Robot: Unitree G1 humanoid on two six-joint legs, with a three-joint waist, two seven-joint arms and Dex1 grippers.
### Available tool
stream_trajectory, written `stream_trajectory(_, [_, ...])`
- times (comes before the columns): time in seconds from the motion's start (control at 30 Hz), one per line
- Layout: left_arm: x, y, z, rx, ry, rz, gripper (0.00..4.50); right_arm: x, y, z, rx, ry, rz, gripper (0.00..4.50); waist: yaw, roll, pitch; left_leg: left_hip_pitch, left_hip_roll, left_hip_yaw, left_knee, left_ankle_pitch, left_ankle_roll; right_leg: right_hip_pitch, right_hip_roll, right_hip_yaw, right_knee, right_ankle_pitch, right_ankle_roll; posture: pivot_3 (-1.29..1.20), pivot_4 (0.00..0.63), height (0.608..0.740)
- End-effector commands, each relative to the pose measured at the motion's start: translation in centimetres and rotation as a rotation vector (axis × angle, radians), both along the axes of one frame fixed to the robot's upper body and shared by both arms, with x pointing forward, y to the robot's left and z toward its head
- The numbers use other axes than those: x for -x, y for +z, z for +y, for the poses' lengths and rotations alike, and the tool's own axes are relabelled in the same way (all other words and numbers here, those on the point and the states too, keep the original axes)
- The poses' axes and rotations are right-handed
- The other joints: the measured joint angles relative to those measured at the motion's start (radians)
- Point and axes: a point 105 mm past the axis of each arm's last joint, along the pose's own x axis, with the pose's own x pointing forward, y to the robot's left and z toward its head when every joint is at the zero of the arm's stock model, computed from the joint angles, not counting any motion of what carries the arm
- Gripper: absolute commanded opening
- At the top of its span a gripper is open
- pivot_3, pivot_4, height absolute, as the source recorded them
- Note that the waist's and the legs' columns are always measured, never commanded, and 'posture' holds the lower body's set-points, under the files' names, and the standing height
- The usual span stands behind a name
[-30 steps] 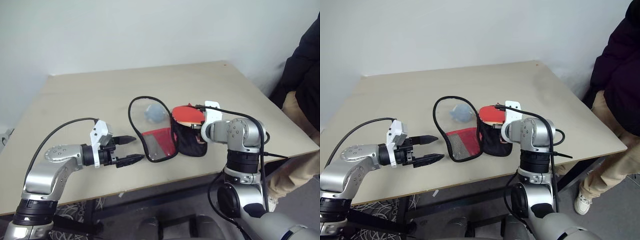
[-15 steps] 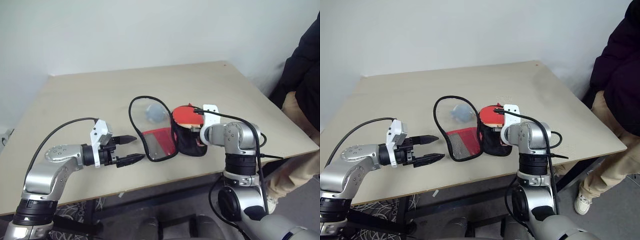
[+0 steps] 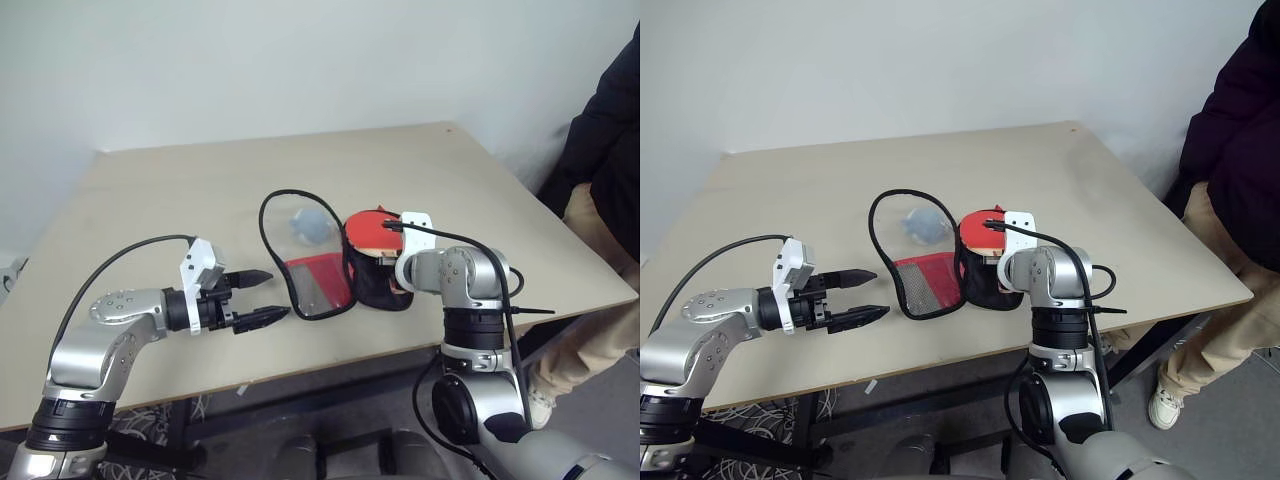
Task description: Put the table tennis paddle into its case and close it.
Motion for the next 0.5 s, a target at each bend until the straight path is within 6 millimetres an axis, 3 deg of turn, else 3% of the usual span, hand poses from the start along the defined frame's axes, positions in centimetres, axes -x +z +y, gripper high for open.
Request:
stream_trajectory(0.03, [-0.2, 1.4, -0.2, 0.013, -0.007, -0.059, 4.50, 0.1, 0.5, 0.6, -0.034, 0.028, -0.011, 1.22, 0.000, 0.000, 0.000, 0.000, 0.000, 0.000, 0.000, 0.000, 0.000, 0.000, 0.000, 0.000, 0.000, 0.000, 0.000, 0.00, 0.000, 0.740])
stream_trajectory(0.2, [-0.3, 1.4, -0.2, 0.017, -0.005, -0.059, 4.50, 0.3, 0.0, -0.1, -0.038, 0.015, 0.017, 1.22, -0.001, 0.000, 0.000, 0.000, 0.000, 0.000, 0.000, 0.000, 0.000, 0.000, 0.000, 0.000, 0.000, 0.000, 0.000, 0.00, 0.000, 0.740])
stream_trajectory(0.37, [-0.4, 1.3, -0.2, 0.019, -0.005, -0.061, 4.50, 0.2, 0.4, 0.5, -0.025, 0.062, -0.012, 1.22, -0.004, 0.000, 0.000, 0.000, 0.000, 0.000, 0.000, 0.000, 0.000, 0.000, 0.001, 0.000, 0.000, 0.000, 0.000, 0.00, 0.000, 0.740])
stream_trajectory(0.5, [-0.3, 1.3, -0.2, 0.019, -0.005, -0.063, 4.50, 0.2, 0.9, 1.2, -0.047, 0.088, -0.032, 2.36, -0.013, 0.000, 0.000, 0.000, 0.001, 0.000, 0.000, 0.000, 0.000, 0.000, 0.001, 0.001, 0.000, 0.000, 0.000, 0.00, 0.000, 0.740])
